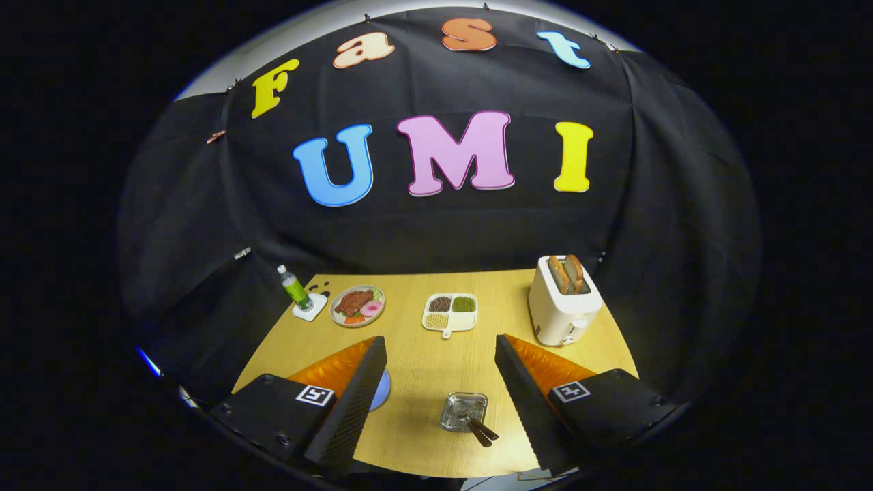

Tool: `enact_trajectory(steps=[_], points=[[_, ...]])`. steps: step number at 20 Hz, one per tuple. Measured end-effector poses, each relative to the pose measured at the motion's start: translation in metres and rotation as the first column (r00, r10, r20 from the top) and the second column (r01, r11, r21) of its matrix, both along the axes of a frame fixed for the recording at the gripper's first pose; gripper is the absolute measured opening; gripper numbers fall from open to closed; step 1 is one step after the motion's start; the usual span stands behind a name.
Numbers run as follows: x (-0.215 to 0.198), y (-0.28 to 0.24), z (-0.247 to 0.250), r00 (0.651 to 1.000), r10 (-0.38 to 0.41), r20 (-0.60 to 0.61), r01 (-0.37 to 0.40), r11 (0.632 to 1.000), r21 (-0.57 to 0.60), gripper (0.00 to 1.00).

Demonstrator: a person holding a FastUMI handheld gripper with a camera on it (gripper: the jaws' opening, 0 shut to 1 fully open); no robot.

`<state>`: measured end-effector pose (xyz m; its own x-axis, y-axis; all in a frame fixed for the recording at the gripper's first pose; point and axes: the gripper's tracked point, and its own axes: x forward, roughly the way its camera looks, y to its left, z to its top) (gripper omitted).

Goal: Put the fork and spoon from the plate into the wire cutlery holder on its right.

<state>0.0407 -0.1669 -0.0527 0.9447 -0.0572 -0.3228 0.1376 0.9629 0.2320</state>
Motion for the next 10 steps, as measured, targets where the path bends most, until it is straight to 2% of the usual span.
enact_trajectory(steps=[4,10], points=[[-0.015,0.004,0.044,0.989,-0.036,0.142,0.045,0.997,-0.06,0.99],[-0.032,0.015,0.081,0.961,-0.059,0.272,0.095,0.988,-0.122,0.99]])
